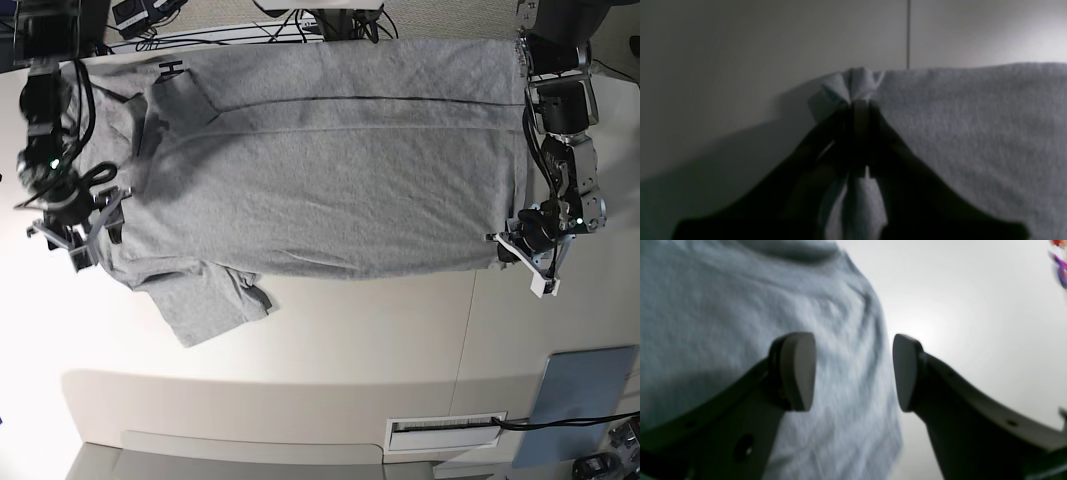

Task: Fold the T-shirt properly
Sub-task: 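Reach both grippers across the shirt and grasp its opposite edge, then lift the grasped edge with both grippers and fold it over onto the other half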

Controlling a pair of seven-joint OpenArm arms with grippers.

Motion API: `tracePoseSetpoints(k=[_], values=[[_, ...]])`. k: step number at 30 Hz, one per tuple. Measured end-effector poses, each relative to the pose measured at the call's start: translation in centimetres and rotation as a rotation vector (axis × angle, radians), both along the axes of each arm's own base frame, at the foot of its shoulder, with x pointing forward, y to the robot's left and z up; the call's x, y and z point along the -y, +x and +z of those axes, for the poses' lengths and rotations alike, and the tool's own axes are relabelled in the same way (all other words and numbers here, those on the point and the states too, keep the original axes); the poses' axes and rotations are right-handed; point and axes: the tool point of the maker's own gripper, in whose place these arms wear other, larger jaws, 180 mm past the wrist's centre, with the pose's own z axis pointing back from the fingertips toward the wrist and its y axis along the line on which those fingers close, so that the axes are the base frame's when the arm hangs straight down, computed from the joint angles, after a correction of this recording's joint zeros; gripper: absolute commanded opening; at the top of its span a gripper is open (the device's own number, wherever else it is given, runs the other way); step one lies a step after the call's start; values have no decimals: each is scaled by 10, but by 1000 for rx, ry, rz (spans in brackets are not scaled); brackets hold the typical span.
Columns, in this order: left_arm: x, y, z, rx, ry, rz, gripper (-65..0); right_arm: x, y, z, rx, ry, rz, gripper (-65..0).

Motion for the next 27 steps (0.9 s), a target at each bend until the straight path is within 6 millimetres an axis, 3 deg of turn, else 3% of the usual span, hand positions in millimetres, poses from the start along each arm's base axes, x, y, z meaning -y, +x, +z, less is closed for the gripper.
tracePoseSetpoints(k=[5,11,14,21,27], values=[[2,0,0,1,1,-15,-650,19,32,-15,-101,65,-66,-294],[2,-1,0,0,1,-15,-650,9,68,-35,-228,206,-82,-294],[2,-1,0,-1,1,-16,-650,18,81,-39,-255,199,-120,-294],[1,-1,0,-1,2,-16,-650,29,89,-53,-331,179,-131,-294],[2,-1,0,-1,1,-16,-650,33,75,-72,-408,177,-136,-294]])
